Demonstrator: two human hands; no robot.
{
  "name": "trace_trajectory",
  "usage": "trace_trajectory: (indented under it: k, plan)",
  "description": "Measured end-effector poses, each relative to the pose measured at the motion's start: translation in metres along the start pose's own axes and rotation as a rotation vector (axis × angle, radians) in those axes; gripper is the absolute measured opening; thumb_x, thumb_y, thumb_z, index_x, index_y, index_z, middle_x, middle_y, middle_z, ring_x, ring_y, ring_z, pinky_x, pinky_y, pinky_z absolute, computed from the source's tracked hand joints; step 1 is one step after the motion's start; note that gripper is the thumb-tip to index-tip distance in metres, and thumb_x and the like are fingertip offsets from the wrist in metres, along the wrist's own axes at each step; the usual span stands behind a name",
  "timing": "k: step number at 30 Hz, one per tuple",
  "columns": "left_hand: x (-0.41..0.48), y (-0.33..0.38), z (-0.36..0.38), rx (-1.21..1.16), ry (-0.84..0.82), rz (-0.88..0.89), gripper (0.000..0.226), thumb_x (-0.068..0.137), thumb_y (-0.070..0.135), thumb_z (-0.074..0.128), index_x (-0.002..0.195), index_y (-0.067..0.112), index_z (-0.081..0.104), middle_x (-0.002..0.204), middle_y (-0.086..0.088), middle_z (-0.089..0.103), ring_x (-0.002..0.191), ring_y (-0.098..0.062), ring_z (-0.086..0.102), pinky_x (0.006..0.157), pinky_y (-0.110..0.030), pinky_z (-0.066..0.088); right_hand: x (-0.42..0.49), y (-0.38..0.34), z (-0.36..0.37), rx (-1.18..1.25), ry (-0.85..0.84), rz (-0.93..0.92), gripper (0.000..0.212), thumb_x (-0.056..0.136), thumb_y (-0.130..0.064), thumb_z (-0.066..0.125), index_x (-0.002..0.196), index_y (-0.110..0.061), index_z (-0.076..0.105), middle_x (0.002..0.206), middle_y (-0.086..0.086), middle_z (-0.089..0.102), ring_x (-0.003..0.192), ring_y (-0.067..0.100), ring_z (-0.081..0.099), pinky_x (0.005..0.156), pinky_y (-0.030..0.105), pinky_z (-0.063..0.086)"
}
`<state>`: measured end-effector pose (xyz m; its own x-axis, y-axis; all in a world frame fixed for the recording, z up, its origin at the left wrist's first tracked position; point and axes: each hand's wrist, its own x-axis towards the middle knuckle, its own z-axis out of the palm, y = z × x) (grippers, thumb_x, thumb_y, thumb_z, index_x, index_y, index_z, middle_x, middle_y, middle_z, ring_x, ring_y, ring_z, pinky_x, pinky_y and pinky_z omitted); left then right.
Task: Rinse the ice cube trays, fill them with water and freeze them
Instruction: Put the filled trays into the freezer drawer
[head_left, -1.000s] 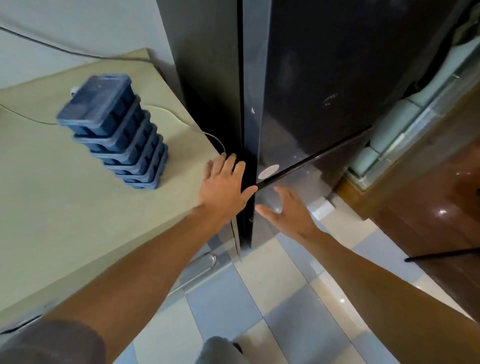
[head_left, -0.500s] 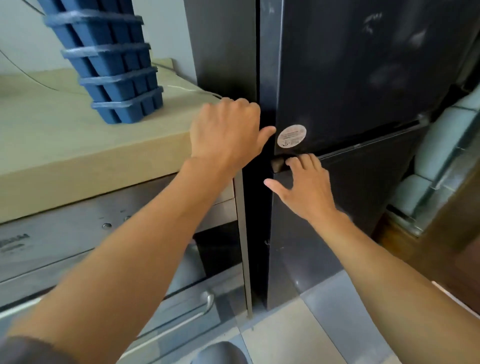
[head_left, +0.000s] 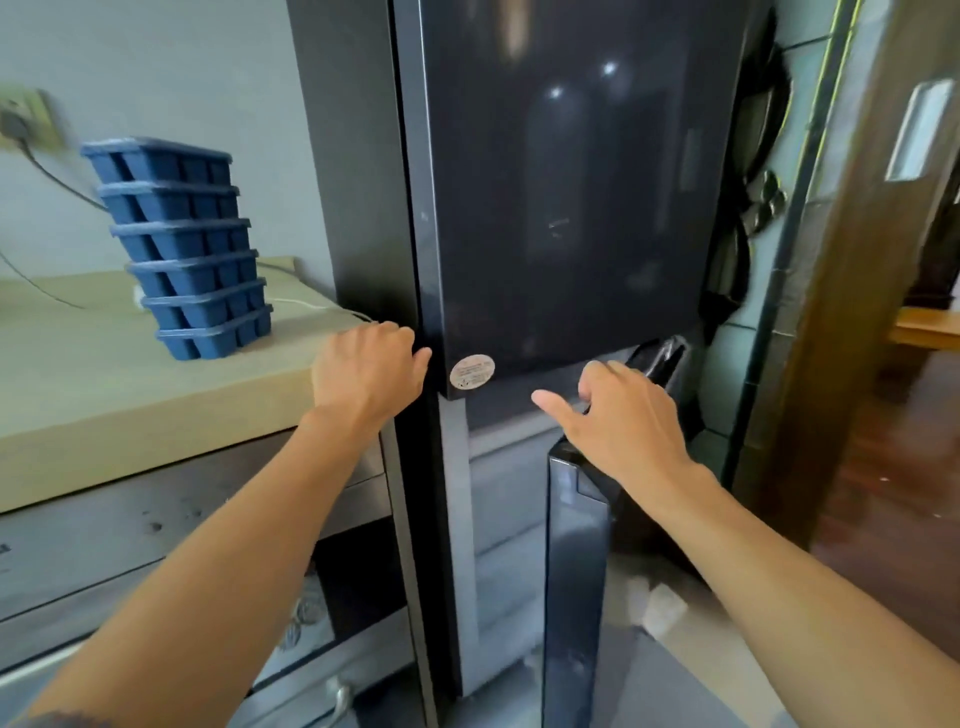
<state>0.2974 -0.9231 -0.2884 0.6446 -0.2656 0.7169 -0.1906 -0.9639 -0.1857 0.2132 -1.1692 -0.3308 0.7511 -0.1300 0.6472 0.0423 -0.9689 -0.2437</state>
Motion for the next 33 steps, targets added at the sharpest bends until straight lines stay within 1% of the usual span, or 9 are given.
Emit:
trace_trajectory:
  k: [5, 8, 11, 14, 16, 18, 23, 27, 33]
  plan:
    - [0.001, 0.005, -0.007, -0.051, -0.020, -0.063, 0.044, 0.102, 0.047, 0.046, 0.069, 0.018, 0.048, 0.065, 0.006, 0.047, 0.061, -0.023, 0.056, 0.058, -0.032, 0.040, -0.010, 0.005, -0.022, -0.076, -0.219, 0.040, 0.050, 0.095, -0.068, 0.050, 0.089, -0.018, 0.049, 0.093, -0.002, 0.052, 0.092, 0.027, 0.058, 0.073, 0.038, 0.043]
    - [-0.002, 0.019, -0.007, -0.238, 0.166, -0.076, 0.046, 0.101, 0.040, 0.053, 0.062, 0.017, 0.046, 0.058, 0.003, 0.049, 0.051, -0.023, 0.048, 0.052, -0.031, 0.037, -0.010, 0.014, -0.026, -0.094, -0.237, 0.040, 0.048, 0.096, -0.065, 0.050, 0.090, -0.018, 0.046, 0.095, -0.001, 0.054, 0.096, 0.027, 0.059, 0.074, 0.038, 0.043]
    - [-0.014, 0.055, 0.001, -0.353, 0.261, 0.062, 0.042, 0.100, 0.035, 0.055, 0.062, 0.017, 0.049, 0.059, 0.001, 0.053, 0.054, -0.024, 0.049, 0.056, -0.034, 0.039, -0.012, 0.032, -0.024, -0.120, -0.250, 0.072, 0.049, 0.096, -0.065, 0.050, 0.102, -0.018, 0.054, 0.109, 0.003, 0.058, 0.107, 0.029, 0.057, 0.080, 0.041, 0.044]
    - [-0.029, 0.099, 0.019, -0.422, 0.169, 0.189, 0.043, 0.101, 0.040, 0.047, 0.063, 0.018, 0.050, 0.063, 0.002, 0.052, 0.058, -0.022, 0.052, 0.055, -0.033, 0.043, -0.011, 0.056, -0.016, -0.149, -0.273, 0.131, 0.054, 0.096, -0.066, 0.050, 0.119, -0.017, 0.055, 0.121, 0.005, 0.056, 0.117, 0.031, 0.052, 0.089, 0.044, 0.044]
    - [-0.036, 0.122, 0.035, -0.451, 0.169, 0.272, 0.040, 0.098, 0.039, 0.052, 0.064, 0.017, 0.053, 0.063, 0.001, 0.055, 0.057, -0.024, 0.055, 0.050, -0.031, 0.039, -0.002, 0.073, -0.006, -0.148, -0.275, 0.173, 0.057, 0.096, -0.064, 0.052, 0.129, -0.017, 0.053, 0.129, 0.007, 0.053, 0.123, 0.032, 0.049, 0.093, 0.046, 0.043]
    - [-0.040, 0.139, 0.051, -0.431, 0.077, 0.284, 0.034, 0.097, 0.040, 0.058, 0.071, 0.017, 0.058, 0.069, 0.001, 0.059, 0.064, -0.025, 0.060, 0.051, -0.030, 0.036, 0.009, 0.090, 0.006, -0.151, -0.269, 0.193, 0.056, 0.095, -0.062, 0.054, 0.129, -0.017, 0.052, 0.133, 0.008, 0.050, 0.126, 0.033, 0.047, 0.097, 0.047, 0.041]
    - [-0.024, 0.171, 0.099, -0.362, -0.297, 0.199, 0.037, 0.101, 0.054, 0.041, 0.110, 0.022, 0.057, 0.112, 0.003, 0.063, 0.103, -0.023, 0.061, 0.076, -0.039, 0.047, 0.041, 0.144, 0.040, -0.207, -0.185, 0.201, 0.057, 0.095, -0.061, 0.056, 0.131, -0.017, 0.052, 0.139, 0.009, 0.047, 0.131, 0.034, 0.041, 0.108, 0.051, 0.033]
    - [-0.004, 0.195, 0.142, -0.329, -0.443, 0.169, 0.047, 0.100, 0.056, 0.044, 0.129, 0.020, 0.051, 0.131, -0.001, 0.058, 0.118, -0.026, 0.056, 0.088, -0.043, 0.048, 0.073, 0.187, 0.062, -0.306, -0.200, 0.206, 0.063, 0.097, -0.059, 0.054, 0.142, -0.016, 0.046, 0.151, 0.013, 0.039, 0.144, 0.038, 0.027, 0.119, 0.058, 0.022]
    - [0.043, 0.218, 0.200, -0.255, -0.578, 0.097, 0.066, 0.096, 0.057, 0.051, 0.148, 0.020, 0.035, 0.150, -0.008, 0.042, 0.134, -0.033, 0.044, 0.107, -0.046, 0.040, 0.111, 0.250, 0.079, -0.459, -0.281, 0.264, 0.072, 0.096, -0.064, 0.050, 0.152, -0.021, 0.035, 0.165, 0.016, 0.022, 0.152, 0.044, 0.014, 0.121, 0.061, 0.012]
